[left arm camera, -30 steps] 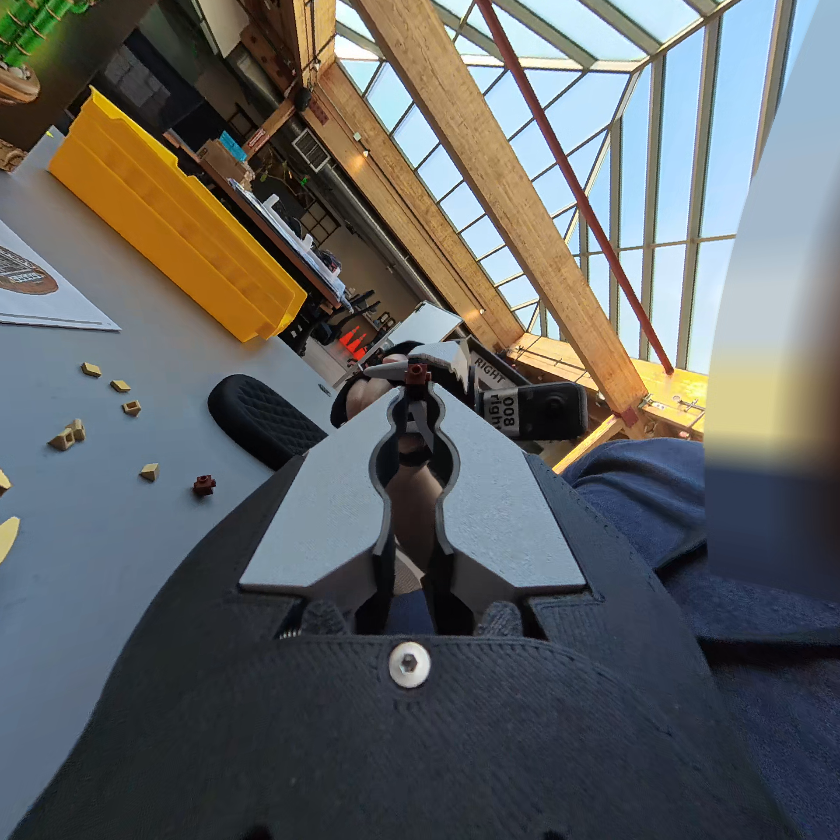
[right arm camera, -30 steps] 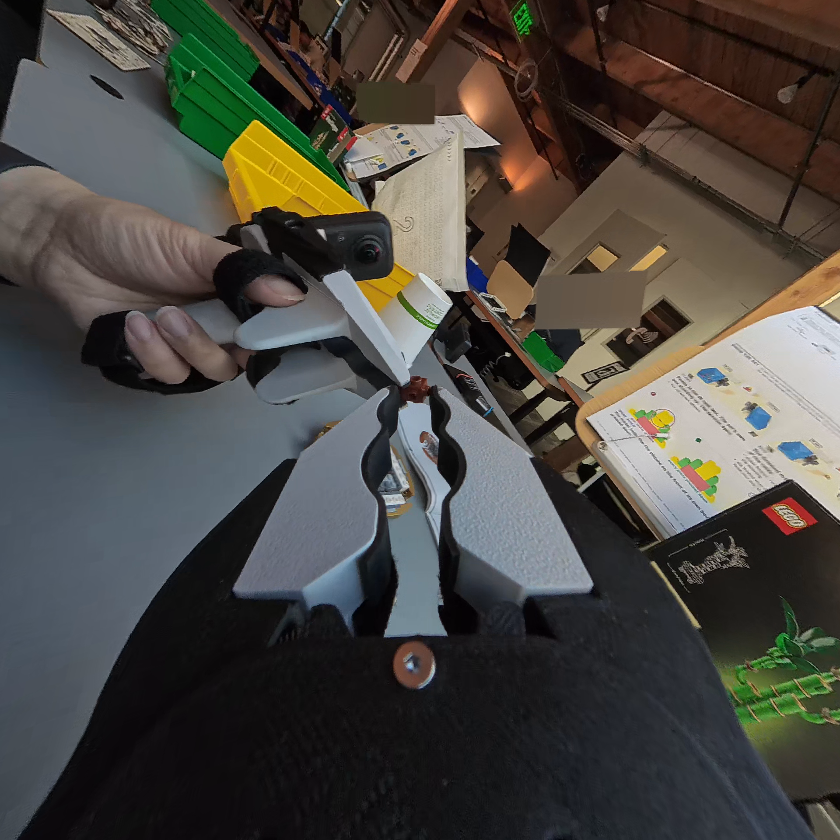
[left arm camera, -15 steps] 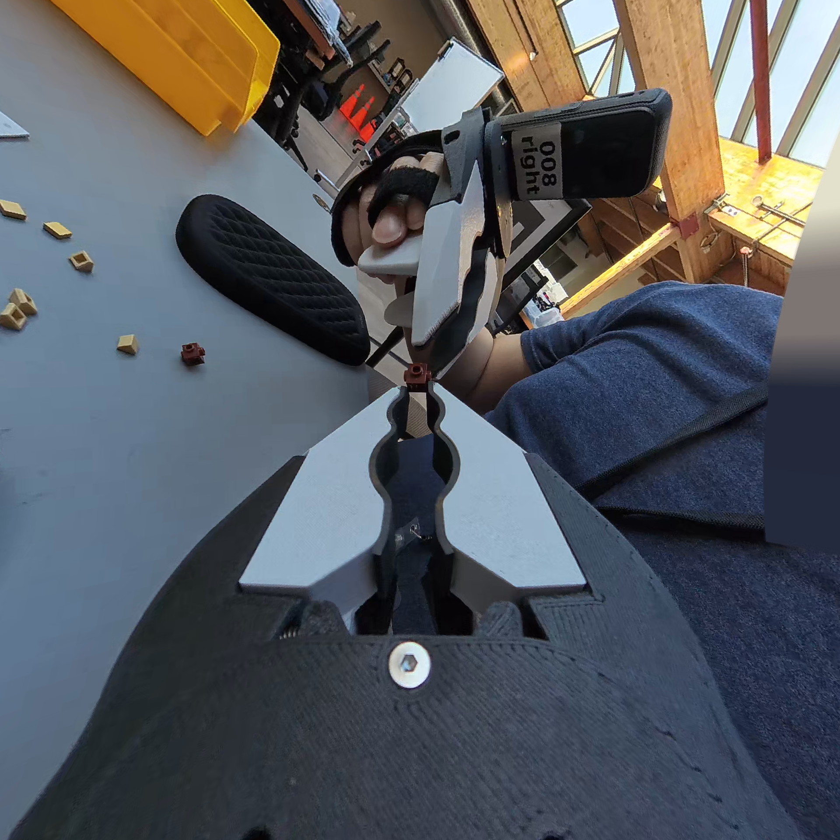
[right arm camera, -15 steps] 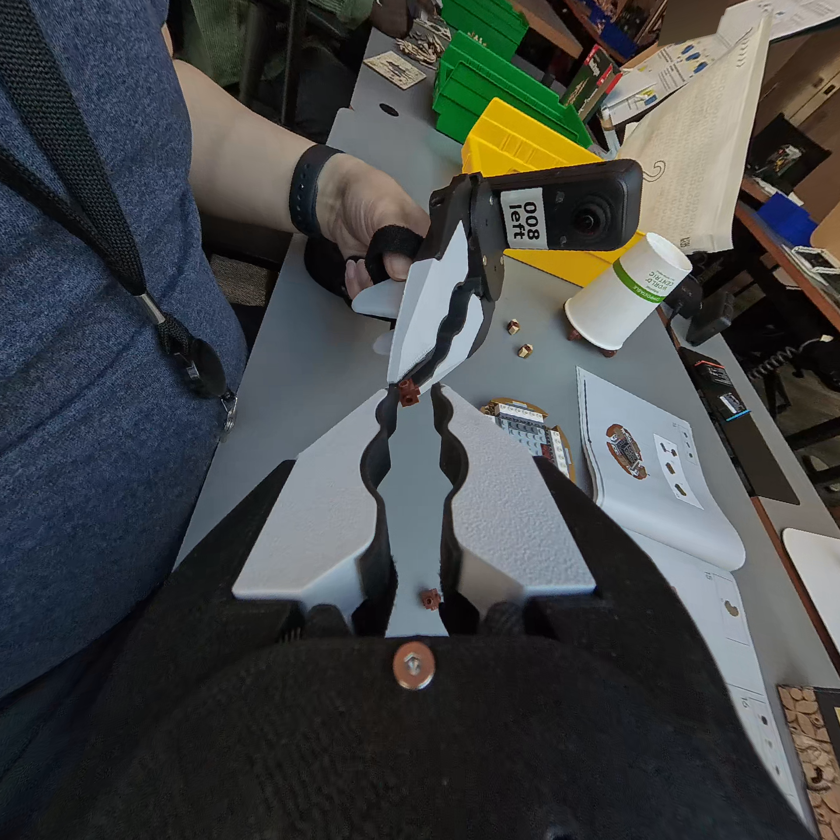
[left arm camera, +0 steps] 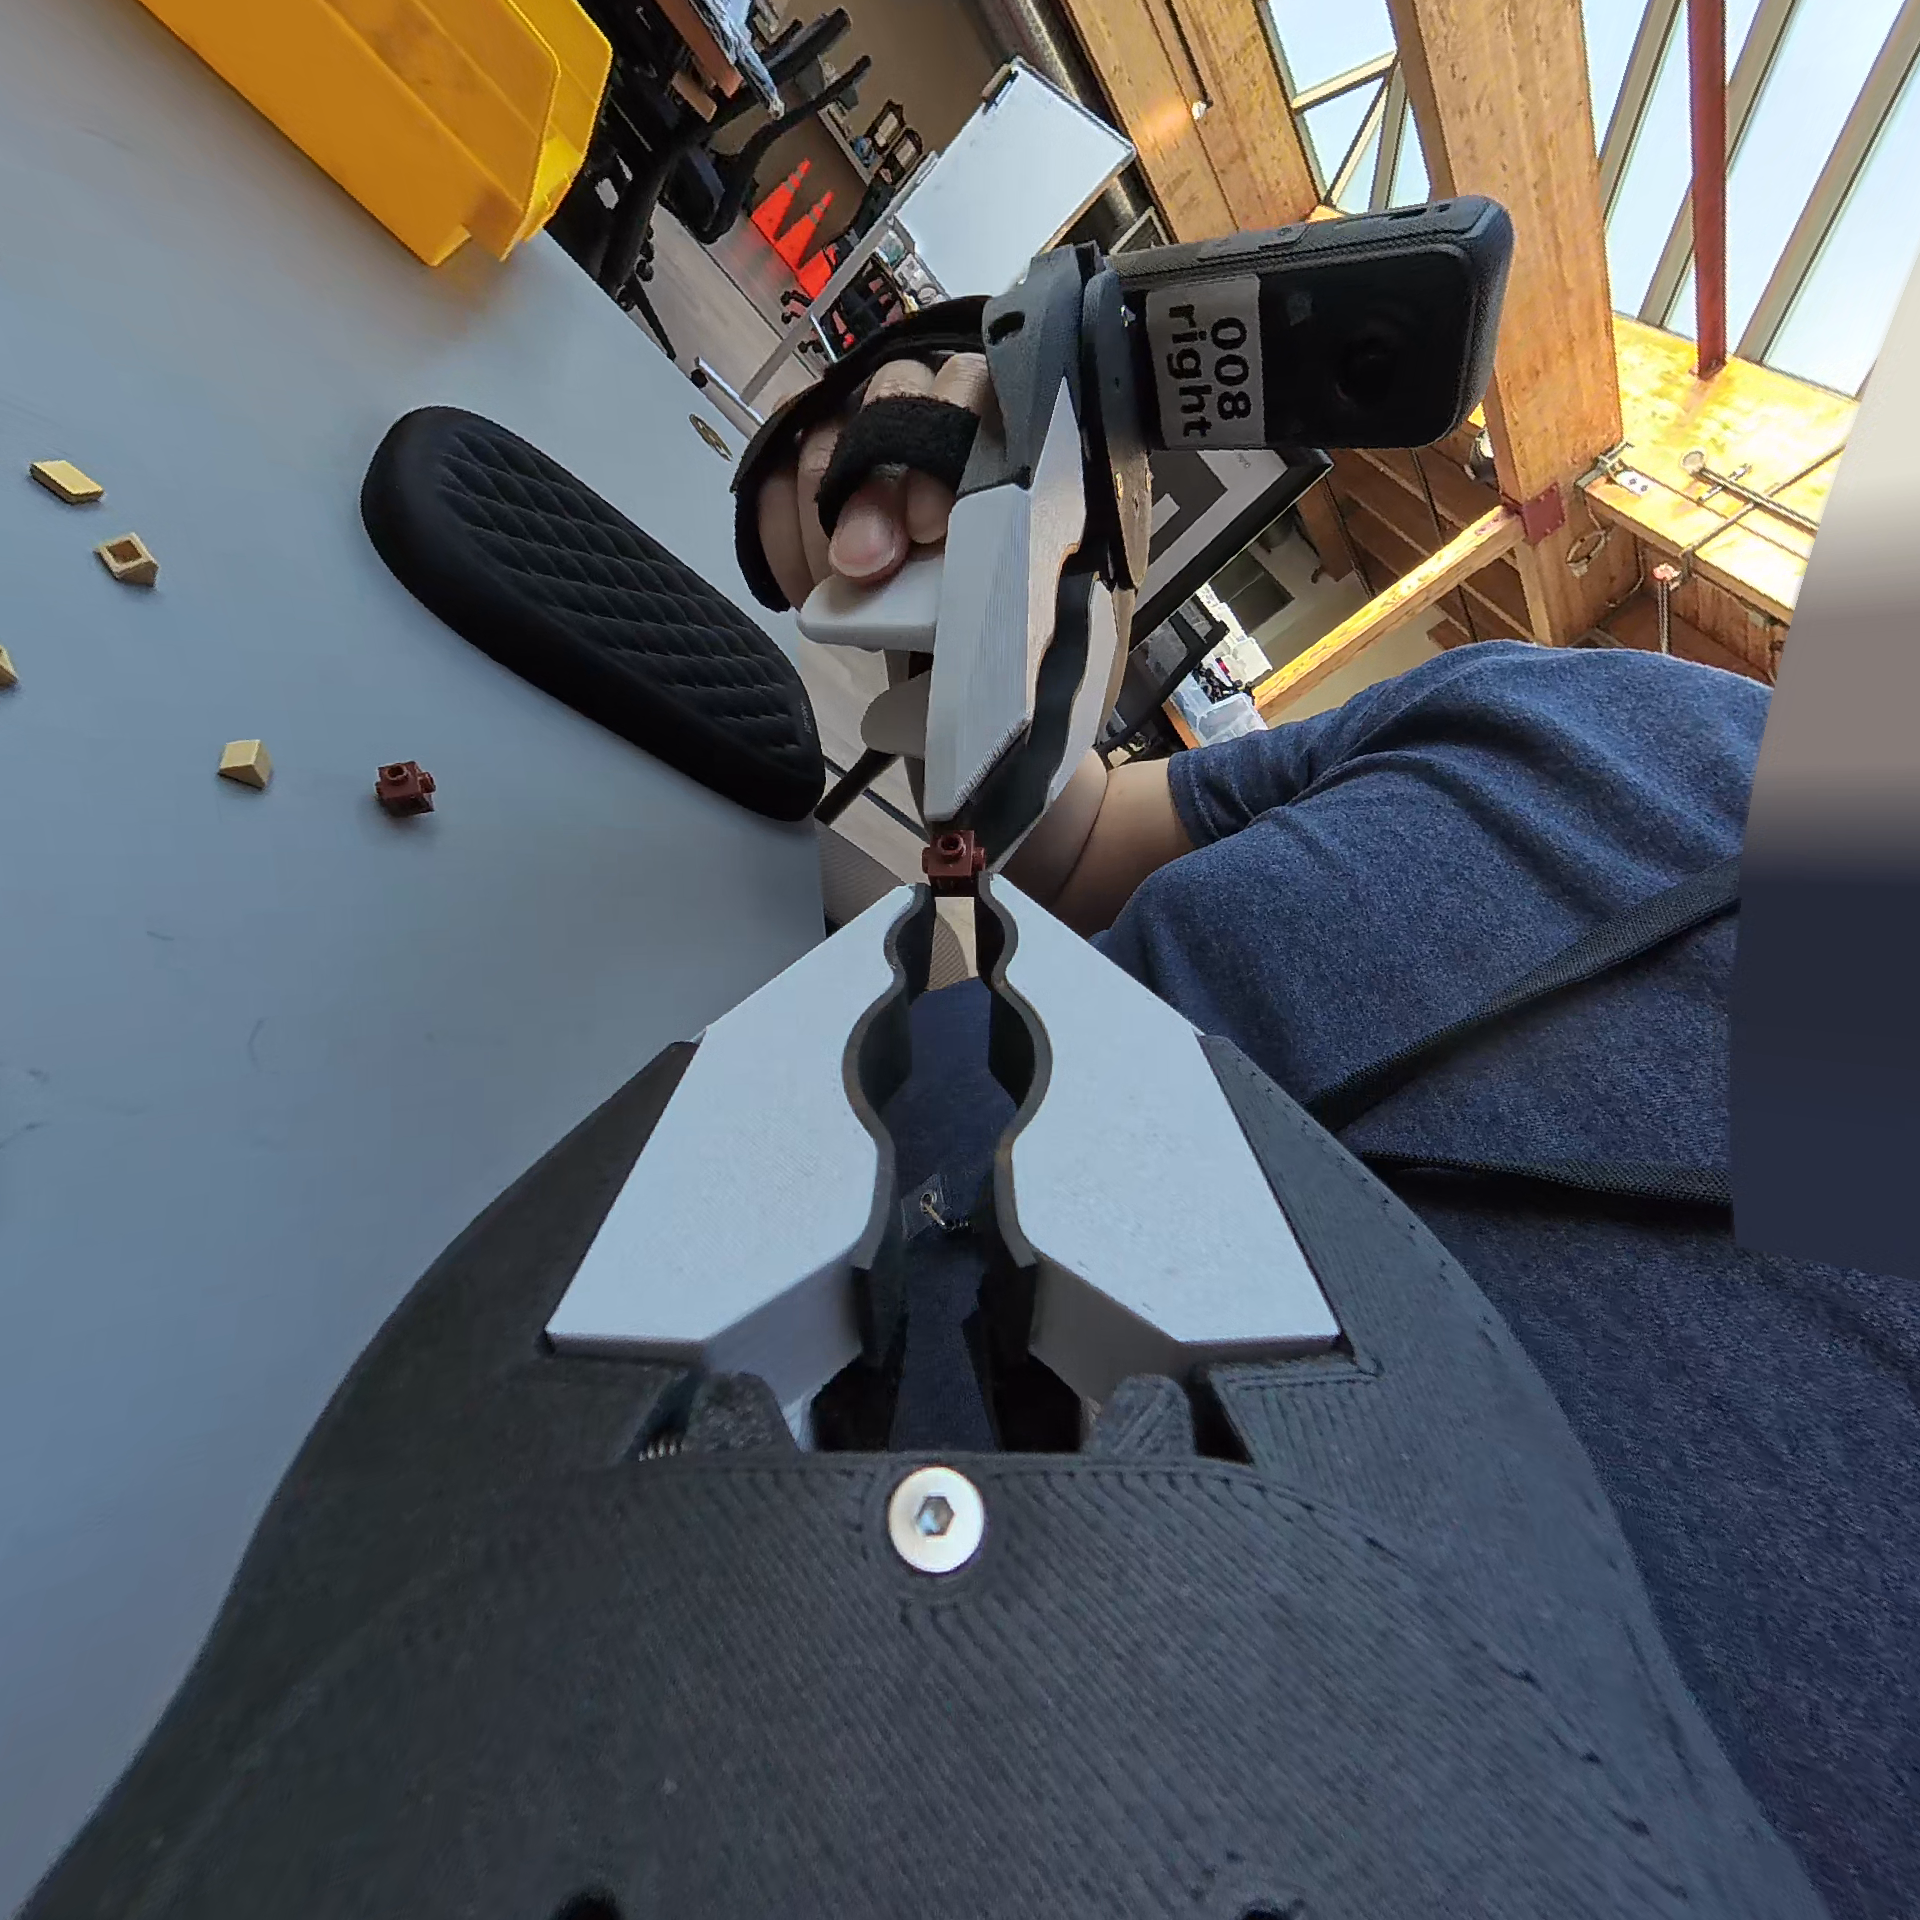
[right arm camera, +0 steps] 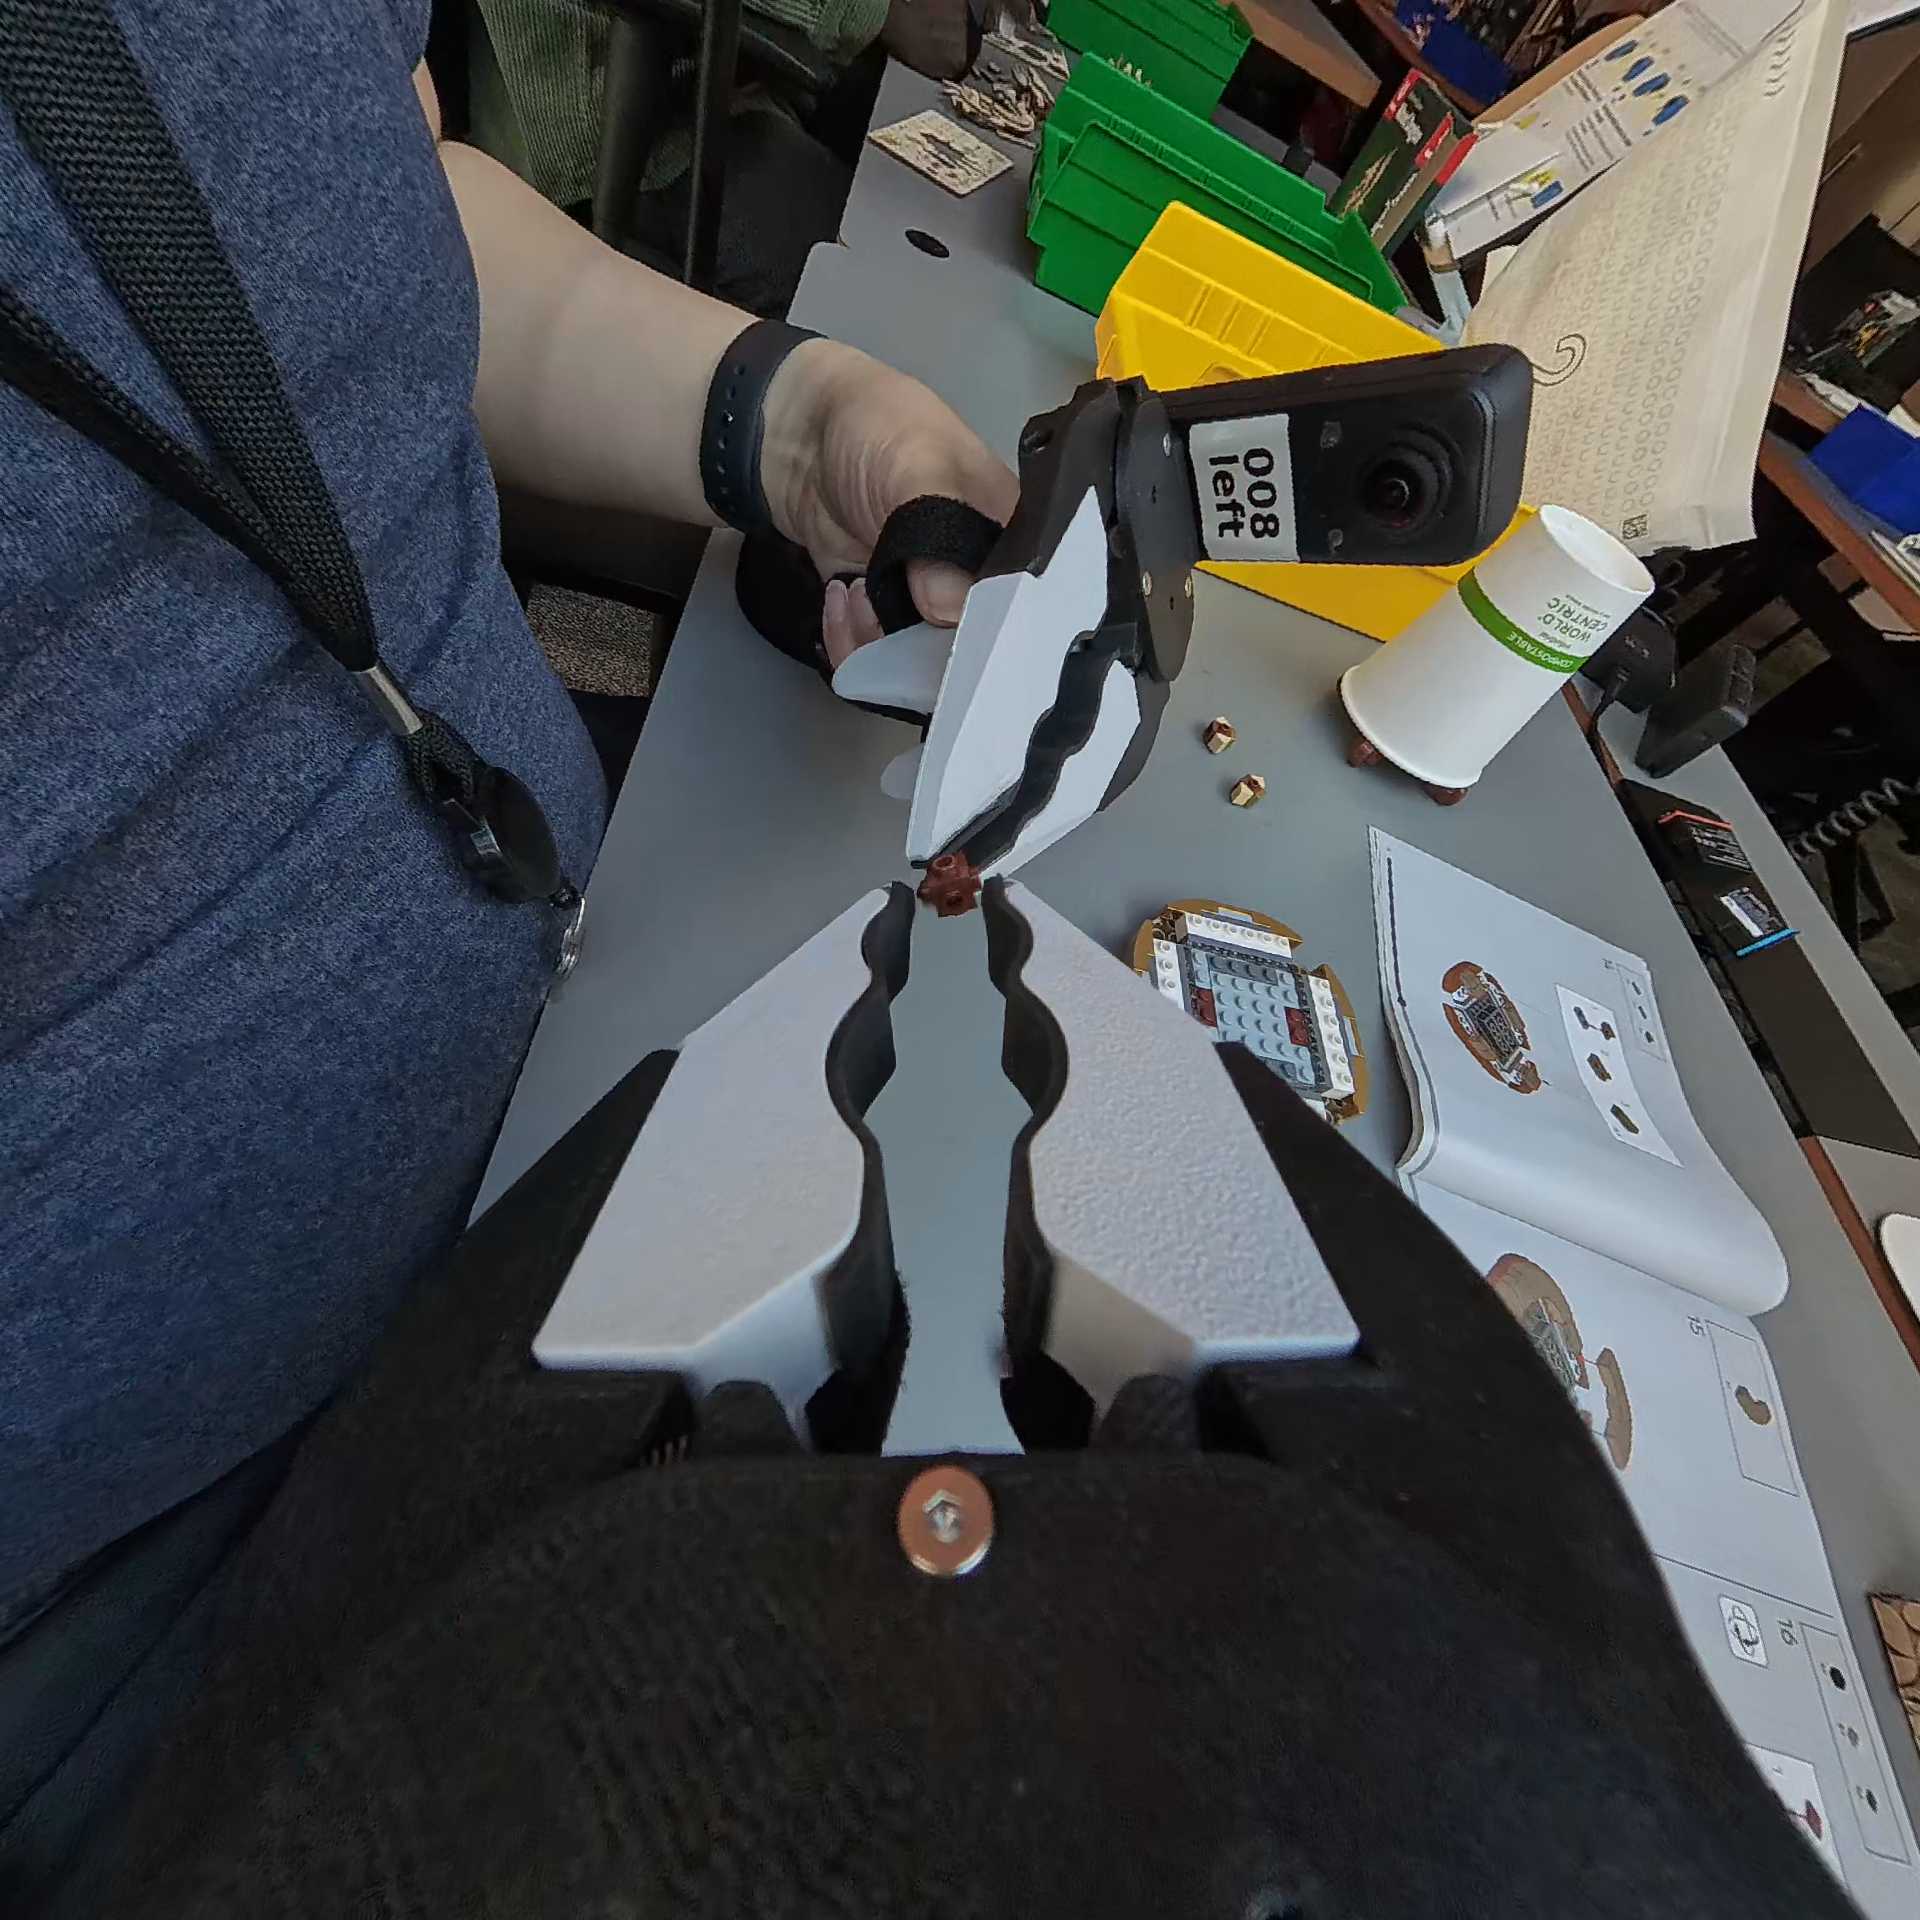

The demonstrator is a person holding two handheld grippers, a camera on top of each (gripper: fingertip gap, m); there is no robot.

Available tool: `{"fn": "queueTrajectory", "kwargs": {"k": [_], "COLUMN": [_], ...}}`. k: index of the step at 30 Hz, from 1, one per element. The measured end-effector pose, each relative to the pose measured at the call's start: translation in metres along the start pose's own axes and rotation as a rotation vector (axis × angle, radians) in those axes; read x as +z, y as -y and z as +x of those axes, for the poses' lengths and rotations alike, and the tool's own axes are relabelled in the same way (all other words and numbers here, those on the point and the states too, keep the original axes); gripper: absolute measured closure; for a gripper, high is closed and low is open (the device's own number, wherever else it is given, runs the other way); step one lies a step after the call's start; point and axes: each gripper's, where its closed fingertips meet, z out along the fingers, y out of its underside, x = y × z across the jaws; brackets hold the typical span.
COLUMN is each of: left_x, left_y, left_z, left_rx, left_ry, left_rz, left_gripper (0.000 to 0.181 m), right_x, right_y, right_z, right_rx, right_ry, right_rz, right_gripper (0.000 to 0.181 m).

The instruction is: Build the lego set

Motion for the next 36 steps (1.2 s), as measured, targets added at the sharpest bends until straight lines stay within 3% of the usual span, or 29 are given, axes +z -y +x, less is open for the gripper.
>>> {"fn": "queueTrajectory", "kwargs": {"k": [8,15,20,25,36], "left_x": [0.0,-0.008,-0.011,-0.011,-0.011], "left_y": [0.001,0.021,0.031,0.033,0.035], "left_z": [0.003,0.005,0.002,0.001,-0.003], "left_rx": [-0.027,-0.025,-0.064,-0.092,-0.103], "left_ry": [-0.038,-0.065,-0.084,-0.095,-0.083], "left_rz": [0.019,0.156,0.251,0.284,0.303], "left_gripper": [0.175,0.169,0.176,0.171,0.176], "right_x": [-0.001,-0.006,-0.008,-0.008,-0.006], "right_y": [0.002,0.007,0.009,0.009,0.007], "right_z": [0.0,0.013,0.019,0.026,0.03], "right_rx": [-0.004,0.01,-0.02,-0.072,-0.129], "right_ry": [-0.01,-0.095,-0.153,-0.213,-0.275], "right_rz": [0.013,0.064,0.068,0.042,0.019], "right_gripper": [0.172,0.173,0.173,0.173,0.173]}}
